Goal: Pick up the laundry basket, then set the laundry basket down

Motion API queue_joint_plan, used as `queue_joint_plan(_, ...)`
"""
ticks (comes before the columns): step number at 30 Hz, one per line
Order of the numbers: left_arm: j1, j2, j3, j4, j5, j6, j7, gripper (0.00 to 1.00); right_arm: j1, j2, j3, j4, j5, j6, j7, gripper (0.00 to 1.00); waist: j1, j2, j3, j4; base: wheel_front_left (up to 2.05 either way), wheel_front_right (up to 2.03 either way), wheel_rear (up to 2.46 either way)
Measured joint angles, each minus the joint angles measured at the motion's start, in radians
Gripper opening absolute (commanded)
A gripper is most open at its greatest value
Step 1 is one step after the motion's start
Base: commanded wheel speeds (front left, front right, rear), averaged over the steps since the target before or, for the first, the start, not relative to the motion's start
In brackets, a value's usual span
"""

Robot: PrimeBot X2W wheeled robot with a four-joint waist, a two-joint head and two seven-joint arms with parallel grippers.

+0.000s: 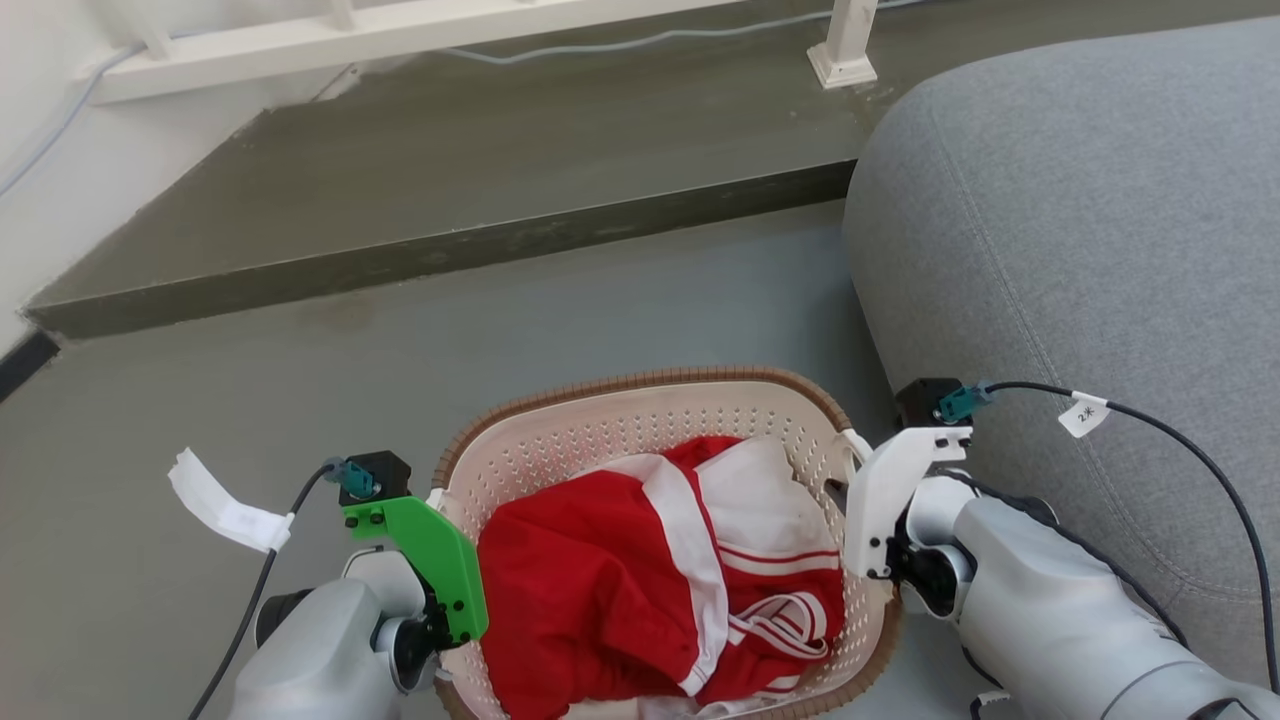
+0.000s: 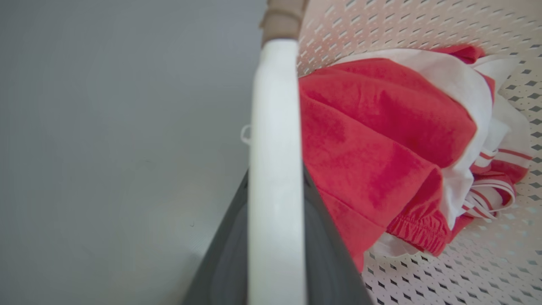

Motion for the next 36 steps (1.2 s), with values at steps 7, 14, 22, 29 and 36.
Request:
queue_joint_plan(7,-0.003,0.003,0.003,-0.007,0.0,0.001,-0.019,0.0,-0.018,0.0,0.004,-0.002,0.001,-0.007,-0.016,0.0,0.0,0.0,0.03,-0.005,0.0,0.0,0.0)
queue_joint_plan(14,-0.034,0.016,0.003,-0.023,0.003,0.001,-0.031,0.0,-0.043,-0.001,0.005,-0.016,0.001,-0.017,-0.039,0.0,0.0,0.0,0.071,-0.011,0.0,0.0,0.0)
queue_joint_plan(22,-0.073,0.031,0.004,-0.033,0.011,0.001,-0.049,0.0,-0.08,0.0,0.004,-0.034,0.002,-0.031,-0.075,0.0,0.0,0.0,0.132,-0.018,0.0,0.0,0.0)
queue_joint_plan(29,-0.131,0.043,0.004,-0.053,0.026,0.001,-0.063,0.0,-0.128,-0.001,-0.004,-0.036,0.001,-0.043,-0.113,0.0,0.0,0.0,0.205,-0.018,0.0,0.0,0.0)
queue_joint_plan(36,-0.186,0.058,0.006,-0.064,0.036,0.001,-0.085,0.0,-0.186,0.0,-0.005,-0.045,0.001,-0.054,-0.14,0.0,0.0001,0.0,0.283,-0.013,0.0,0.0,0.0)
